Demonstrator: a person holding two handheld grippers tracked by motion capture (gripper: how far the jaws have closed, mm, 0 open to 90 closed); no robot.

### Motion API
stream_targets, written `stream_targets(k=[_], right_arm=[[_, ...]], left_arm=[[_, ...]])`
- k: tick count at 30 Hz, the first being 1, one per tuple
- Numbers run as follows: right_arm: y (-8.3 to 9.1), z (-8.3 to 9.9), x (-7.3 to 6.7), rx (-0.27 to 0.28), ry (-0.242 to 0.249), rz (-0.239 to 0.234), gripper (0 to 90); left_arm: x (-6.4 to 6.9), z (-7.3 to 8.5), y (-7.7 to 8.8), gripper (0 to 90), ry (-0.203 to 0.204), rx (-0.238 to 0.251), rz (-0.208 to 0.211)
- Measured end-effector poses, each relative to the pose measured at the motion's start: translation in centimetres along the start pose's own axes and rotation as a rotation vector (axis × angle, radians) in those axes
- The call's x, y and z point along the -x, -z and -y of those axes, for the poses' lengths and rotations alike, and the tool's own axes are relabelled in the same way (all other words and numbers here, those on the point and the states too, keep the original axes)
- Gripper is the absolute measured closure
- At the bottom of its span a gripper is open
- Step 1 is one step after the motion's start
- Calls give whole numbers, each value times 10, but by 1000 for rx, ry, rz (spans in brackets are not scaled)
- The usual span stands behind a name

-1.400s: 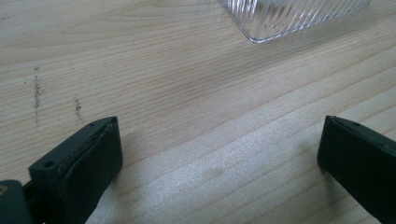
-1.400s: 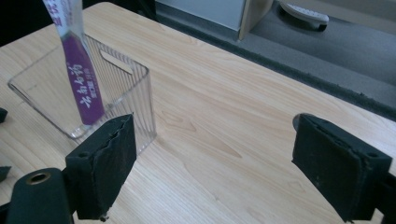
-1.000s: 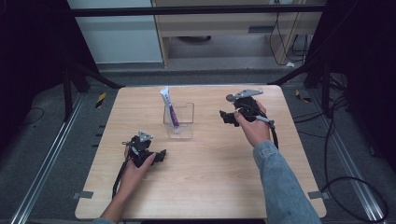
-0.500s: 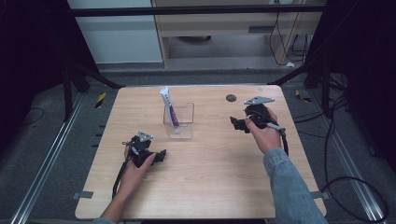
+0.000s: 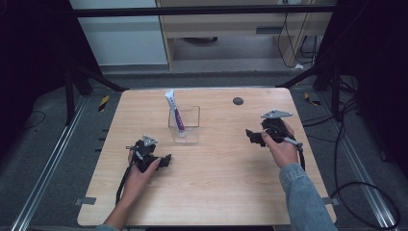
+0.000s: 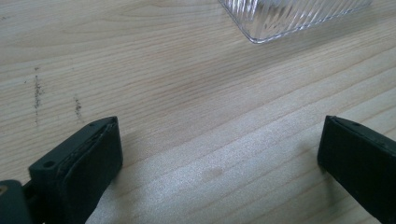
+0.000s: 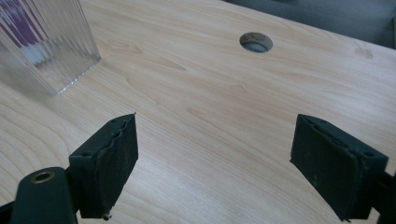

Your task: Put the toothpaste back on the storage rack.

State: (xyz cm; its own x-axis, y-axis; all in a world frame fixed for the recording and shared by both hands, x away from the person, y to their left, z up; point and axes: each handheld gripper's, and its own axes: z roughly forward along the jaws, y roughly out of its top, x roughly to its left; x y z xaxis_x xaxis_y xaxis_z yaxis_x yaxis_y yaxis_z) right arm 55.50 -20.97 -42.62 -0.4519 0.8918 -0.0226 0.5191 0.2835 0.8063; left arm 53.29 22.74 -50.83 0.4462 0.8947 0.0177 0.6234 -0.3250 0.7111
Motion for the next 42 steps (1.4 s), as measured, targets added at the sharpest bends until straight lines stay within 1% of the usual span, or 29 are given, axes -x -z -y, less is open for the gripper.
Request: stream_targets(k=[4,5,8,9,11,14,16,19,23,26,28,30,34,35,42], right_arm=[[-2,10,4,-14,-10,6,149],[-2,14,6,-15,-19,5,149],[-5,27,10,-30,-50,8,148],[-6,35,12,-41,-55,11,147],[-8,41,13,-51,-60,11,147],[-9,53,15,-61,-81,12,147],[-12,61,16,-72,-81,18,146],[-15,69,17,-80,-94,23,146],[-20,79,24,-81,-137,38,145],[-22,82,27,-73,-154,48,145],[-24,83,28,-84,-162,51,139],[-26,84,28,-83,-167,53,135],[-28,84,28,-72,-160,66,124],[-28,84,26,-76,-168,68,120],[-30,83,24,-82,-149,81,100]], left_arm=[[0,0,0,0,0,0,0],[0,0,0,0,0,0,0],[0,0,0,0,0,0,0],[0,0,0,0,0,0,0],[0,0,0,0,0,0,0],[0,0,0,0,0,0,0],[0,0,0,0,0,0,0],[0,0,0,0,0,0,0],[0,0,0,0,0,0,0],[0,0,0,0,0,0,0],[0,0,0,0,0,0,0],[0,0,0,0,0,0,0],[0,0,0,0,0,0,0],[0,0,0,0,0,0,0],[0,0,0,0,0,0,0]])
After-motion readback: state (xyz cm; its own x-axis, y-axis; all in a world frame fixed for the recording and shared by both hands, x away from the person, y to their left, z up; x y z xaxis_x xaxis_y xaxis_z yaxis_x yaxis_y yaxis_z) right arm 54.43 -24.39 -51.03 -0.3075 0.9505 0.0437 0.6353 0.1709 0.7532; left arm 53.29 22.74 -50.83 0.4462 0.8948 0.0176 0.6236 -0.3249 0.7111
